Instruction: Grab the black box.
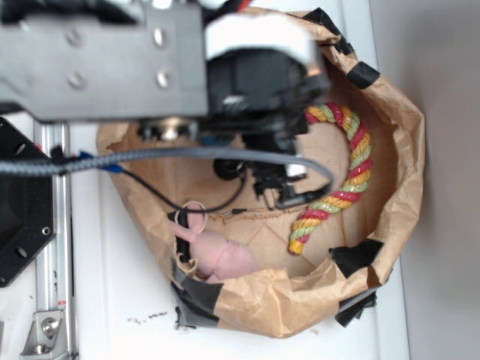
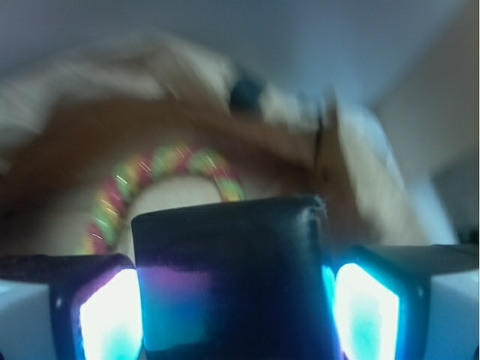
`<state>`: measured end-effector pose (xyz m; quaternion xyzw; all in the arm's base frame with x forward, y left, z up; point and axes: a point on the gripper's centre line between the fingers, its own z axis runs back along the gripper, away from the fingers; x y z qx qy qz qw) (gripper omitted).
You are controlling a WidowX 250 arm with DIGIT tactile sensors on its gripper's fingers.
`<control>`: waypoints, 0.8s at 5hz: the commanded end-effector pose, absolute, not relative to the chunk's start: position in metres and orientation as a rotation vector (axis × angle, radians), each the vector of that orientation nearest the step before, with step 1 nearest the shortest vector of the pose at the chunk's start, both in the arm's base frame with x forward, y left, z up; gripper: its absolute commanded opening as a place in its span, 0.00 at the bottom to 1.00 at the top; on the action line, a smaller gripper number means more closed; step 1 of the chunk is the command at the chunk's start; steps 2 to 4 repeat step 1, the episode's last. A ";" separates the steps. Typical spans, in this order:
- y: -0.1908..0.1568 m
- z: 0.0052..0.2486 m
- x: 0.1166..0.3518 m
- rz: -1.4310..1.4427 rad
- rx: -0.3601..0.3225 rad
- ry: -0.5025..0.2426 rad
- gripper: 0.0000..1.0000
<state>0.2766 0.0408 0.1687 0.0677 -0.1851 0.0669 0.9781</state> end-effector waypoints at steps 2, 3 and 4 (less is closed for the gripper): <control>0.033 0.230 0.285 0.030 -0.019 -0.262 0.00; 0.033 0.230 0.285 0.030 -0.019 -0.262 0.00; 0.033 0.230 0.285 0.030 -0.019 -0.262 0.00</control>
